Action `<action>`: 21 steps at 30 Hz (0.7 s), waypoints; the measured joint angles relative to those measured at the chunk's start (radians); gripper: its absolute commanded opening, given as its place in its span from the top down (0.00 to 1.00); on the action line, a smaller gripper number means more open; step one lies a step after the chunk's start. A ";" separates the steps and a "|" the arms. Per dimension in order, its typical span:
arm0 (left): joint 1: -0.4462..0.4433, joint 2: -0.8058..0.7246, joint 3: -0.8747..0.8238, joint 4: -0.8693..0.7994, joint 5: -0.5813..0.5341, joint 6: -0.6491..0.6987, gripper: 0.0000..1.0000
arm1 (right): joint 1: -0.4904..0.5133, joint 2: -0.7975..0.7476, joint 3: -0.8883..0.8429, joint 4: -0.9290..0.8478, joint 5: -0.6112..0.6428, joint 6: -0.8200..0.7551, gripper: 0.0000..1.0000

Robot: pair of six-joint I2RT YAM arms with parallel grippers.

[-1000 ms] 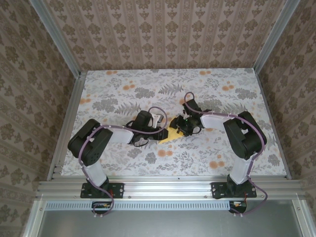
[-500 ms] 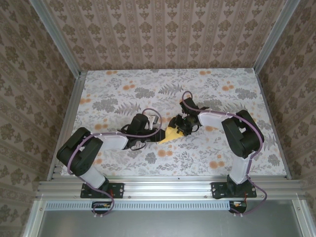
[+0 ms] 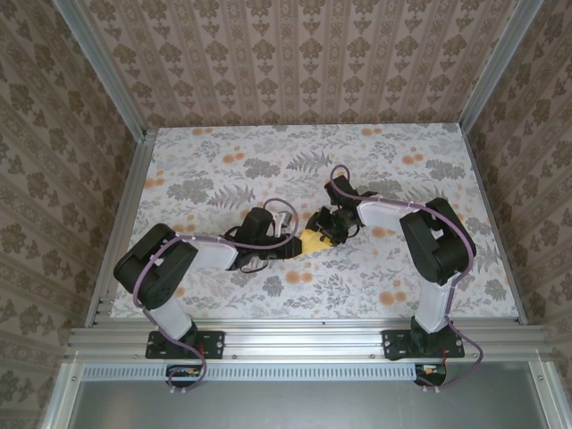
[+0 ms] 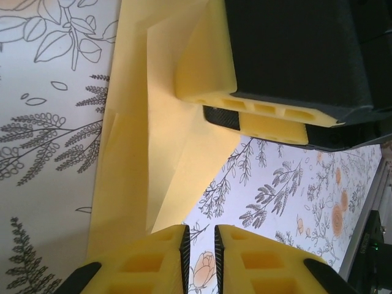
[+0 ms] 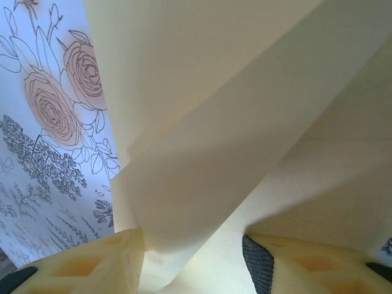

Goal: Fold a paper plane with a square sheet of paper (pick it up from the middle)
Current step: Fourth fold the wing at the center of the table.

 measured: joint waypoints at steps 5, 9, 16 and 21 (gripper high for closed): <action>0.000 0.000 0.020 0.000 0.000 0.000 0.78 | 0.000 0.008 0.014 -0.018 0.000 -0.005 0.45; 0.000 0.010 0.044 -0.002 -0.001 0.000 0.78 | 0.003 0.012 0.022 -0.028 0.000 -0.016 0.44; 0.000 0.050 0.084 -0.032 -0.015 0.004 0.80 | 0.005 0.014 0.024 -0.030 0.002 -0.025 0.44; 0.000 0.053 0.085 -0.049 -0.031 0.005 0.81 | 0.005 0.018 0.028 -0.036 0.004 -0.023 0.45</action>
